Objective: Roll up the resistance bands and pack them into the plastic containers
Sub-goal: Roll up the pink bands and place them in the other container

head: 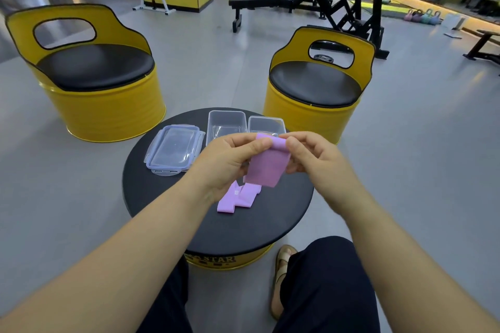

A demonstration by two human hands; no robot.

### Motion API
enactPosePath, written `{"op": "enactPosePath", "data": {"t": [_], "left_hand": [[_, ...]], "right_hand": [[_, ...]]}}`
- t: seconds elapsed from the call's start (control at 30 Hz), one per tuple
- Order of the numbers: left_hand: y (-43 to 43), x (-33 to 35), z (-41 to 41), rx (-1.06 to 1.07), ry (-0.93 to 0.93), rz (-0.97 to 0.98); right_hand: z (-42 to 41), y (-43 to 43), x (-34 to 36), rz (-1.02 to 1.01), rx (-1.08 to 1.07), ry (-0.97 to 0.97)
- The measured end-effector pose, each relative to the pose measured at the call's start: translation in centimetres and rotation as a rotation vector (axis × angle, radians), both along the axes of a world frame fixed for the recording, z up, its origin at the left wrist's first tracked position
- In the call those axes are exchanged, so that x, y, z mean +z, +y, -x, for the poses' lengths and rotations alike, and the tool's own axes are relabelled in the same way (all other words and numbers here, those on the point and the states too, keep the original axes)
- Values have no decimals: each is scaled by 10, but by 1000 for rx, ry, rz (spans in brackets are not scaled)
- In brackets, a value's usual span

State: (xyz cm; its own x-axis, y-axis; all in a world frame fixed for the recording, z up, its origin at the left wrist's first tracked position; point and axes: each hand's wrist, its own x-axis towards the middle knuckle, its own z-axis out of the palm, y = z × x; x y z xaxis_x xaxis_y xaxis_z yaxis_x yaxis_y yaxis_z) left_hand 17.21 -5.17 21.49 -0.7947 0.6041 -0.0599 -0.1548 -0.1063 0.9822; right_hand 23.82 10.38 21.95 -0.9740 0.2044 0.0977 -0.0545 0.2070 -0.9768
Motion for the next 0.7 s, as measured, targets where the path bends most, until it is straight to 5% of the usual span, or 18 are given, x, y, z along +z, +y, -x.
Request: {"op": "enactPosePath", "data": {"t": [0.27,0.7], "left_hand": [[3,-4,1,80,-7,-73],[3,-1,-5,137,91,-83]], "right_hand": [[0,-9,-8,77,-170,98],[-6,-4,-3,144,-55,108]]}}
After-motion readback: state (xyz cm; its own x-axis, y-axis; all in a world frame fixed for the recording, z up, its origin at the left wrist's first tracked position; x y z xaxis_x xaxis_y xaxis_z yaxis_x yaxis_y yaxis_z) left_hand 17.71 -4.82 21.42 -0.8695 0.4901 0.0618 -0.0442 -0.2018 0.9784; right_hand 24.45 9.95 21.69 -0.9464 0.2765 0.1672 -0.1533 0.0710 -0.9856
